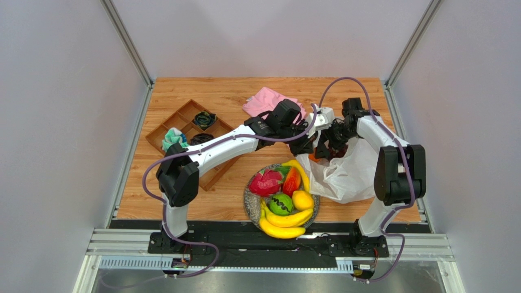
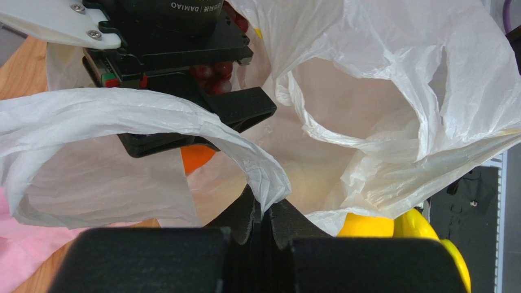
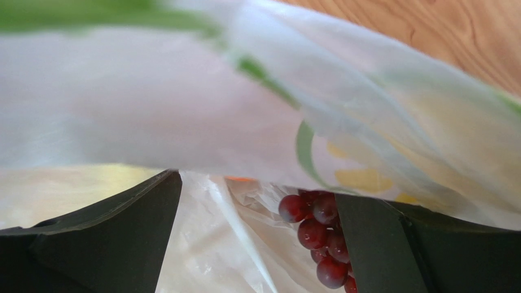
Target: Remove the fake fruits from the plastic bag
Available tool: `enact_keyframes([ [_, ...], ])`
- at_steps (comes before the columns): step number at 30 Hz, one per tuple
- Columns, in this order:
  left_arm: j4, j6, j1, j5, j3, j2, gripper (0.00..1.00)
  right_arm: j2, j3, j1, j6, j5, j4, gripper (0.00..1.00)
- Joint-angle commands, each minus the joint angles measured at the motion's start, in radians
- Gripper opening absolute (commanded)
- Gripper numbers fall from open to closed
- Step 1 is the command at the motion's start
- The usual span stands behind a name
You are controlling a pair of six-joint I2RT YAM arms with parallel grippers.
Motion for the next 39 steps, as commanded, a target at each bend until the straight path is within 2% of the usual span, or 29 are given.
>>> enact_keyframes([
  [1,0.007,0.001,-0.004,0.019,0.049,-0.008,0.0,-0.037,0.022,0.024,0.027,-0.06,0.044,1.0],
  [9,0.004,0.002,-0.004,0.019,0.049,-0.013,0.0,0.13,0.103,0.061,0.127,0.005,0.091,0.99],
  [10,0.004,0.004,-0.004,0.017,0.046,-0.016,0.0,0.132,0.108,0.059,0.13,0.002,0.09,0.91],
  [12,0.004,0.007,-0.004,0.011,0.043,-0.02,0.0,0.124,0.117,0.061,0.125,-0.017,0.078,0.81],
  [13,0.004,0.009,-0.004,0.009,0.042,-0.023,0.0,0.109,0.128,0.059,0.113,-0.027,0.062,0.7],
  [17,0.004,0.021,-0.004,-0.012,0.043,-0.02,0.0,0.029,0.156,0.055,0.036,-0.057,-0.059,0.55],
  [22,0.003,0.085,0.008,-0.087,0.12,0.015,0.0,-0.132,0.151,0.029,-0.04,-0.061,-0.221,0.55],
  [29,-0.016,0.047,0.065,-0.087,0.27,0.087,0.0,-0.308,0.145,0.009,-0.106,-0.064,-0.393,0.56],
  [30,-0.034,0.044,0.068,-0.09,0.278,0.087,0.19,-0.35,0.142,0.004,-0.11,-0.063,-0.406,0.56],
  [32,-0.045,0.029,0.079,-0.078,0.276,0.075,0.37,-0.388,0.137,0.002,-0.12,-0.055,-0.441,0.57],
  [33,-0.049,0.019,0.082,-0.074,0.269,0.05,0.53,-0.422,0.146,0.004,-0.125,-0.06,-0.458,0.57],
  [36,-0.055,-0.027,0.098,-0.064,0.232,-0.017,0.67,-0.465,0.203,0.004,-0.151,-0.129,-0.541,0.57],
  [39,-0.081,-0.054,0.121,-0.058,0.195,-0.109,0.71,-0.491,0.26,0.03,-0.134,-0.133,-0.594,0.59],
])
